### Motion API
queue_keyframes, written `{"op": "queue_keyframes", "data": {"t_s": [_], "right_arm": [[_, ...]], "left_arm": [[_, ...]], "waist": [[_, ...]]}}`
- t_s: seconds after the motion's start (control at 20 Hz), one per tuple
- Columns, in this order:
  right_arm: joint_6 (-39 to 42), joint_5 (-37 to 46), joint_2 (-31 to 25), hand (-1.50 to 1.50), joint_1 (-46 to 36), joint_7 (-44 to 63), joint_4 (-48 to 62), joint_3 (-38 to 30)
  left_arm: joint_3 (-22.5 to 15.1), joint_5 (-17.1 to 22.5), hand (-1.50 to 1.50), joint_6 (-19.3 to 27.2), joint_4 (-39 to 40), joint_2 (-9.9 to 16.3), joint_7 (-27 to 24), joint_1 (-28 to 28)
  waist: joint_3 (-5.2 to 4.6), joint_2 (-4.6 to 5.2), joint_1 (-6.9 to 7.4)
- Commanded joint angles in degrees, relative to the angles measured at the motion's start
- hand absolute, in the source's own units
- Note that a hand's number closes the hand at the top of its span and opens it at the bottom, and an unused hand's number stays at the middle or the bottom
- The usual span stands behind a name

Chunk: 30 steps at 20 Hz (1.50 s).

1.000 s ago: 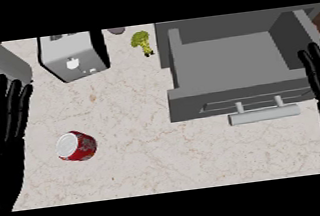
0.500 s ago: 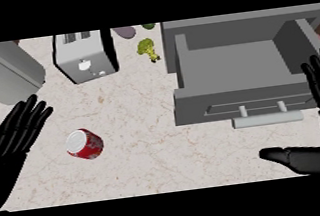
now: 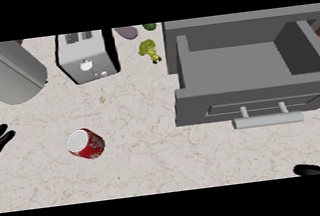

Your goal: Pick up the can, place it into the drawer and close the drawer

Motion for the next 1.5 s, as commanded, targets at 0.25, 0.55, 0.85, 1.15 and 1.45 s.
{"op": "queue_keyframes", "data": {"t_s": [0.25, 0.55, 0.85, 1.15, 1.45], "right_arm": [[6.98, -8.74, -2.03, -1.50, 3.06, -4.26, 3.05, -9.12], [9.92, -10.71, -2.35, -1.50, 5.67, -4.38, 1.13, -10.87], [14.87, -16.69, -4.95, -1.50, 7.43, -5.87, 3.98, -17.25], [17.06, -15.86, -2.92, -1.50, 9.93, -5.62, 1.88, -18.37], [17.82, -17.72, -0.61, -1.50, 12.57, -1.08, -4.24, -19.26]], "left_arm": [[7.16, 7.23, -1.50, -4.45, 1.66, 0.74, 4.80, 0.48], [8.77, 17.44, -1.50, -2.01, 6.13, 3.66, 12.24, -2.65], [4.68, 19.71, -1.50, 4.23, 4.33, 0.72, 17.96, -4.53], [3.51, 19.60, -1.50, 6.36, 6.02, -0.58, 21.98, -8.15], [-0.89, 10.46, -1.50, 6.38, 6.25, -7.22, 19.34, -7.52]], "waist": [[0.02, 0.03, -0.05], [0.01, 0.05, -0.32], [0.02, 0.05, -0.30], [0.01, 0.07, -0.38], [-0.01, 0.03, -0.27]]}}
